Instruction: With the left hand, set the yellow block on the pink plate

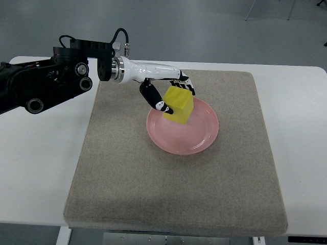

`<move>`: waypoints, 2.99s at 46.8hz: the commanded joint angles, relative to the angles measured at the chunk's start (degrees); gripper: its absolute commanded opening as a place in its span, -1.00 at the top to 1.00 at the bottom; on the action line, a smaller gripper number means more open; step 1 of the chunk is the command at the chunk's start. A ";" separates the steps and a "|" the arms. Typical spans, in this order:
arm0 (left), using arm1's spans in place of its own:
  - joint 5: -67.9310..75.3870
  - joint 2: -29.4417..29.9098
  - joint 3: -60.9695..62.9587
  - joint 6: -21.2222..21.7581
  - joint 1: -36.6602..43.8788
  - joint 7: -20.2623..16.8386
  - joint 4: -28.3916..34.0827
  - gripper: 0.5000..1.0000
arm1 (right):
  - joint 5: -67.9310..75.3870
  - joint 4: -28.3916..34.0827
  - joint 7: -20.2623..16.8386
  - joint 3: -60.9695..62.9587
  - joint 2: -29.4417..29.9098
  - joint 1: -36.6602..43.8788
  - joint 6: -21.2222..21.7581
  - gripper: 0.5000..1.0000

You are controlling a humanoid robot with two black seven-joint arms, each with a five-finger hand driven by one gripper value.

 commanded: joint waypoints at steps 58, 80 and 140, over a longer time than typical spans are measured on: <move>0.60 -8.15 2.49 0.18 1.96 1.04 10.02 -0.53 | -0.01 0.00 0.01 0.00 0.00 0.03 0.00 -0.69; -0.63 -4.29 1.44 1.93 0.99 1.04 10.46 -0.90 | -0.01 0.00 0.01 0.00 0.00 -0.06 0.00 -0.69; -53.18 -3.32 -2.69 25.93 5.48 1.30 35.33 -0.96 | -0.01 0.00 0.01 0.00 0.00 0.02 0.00 -0.69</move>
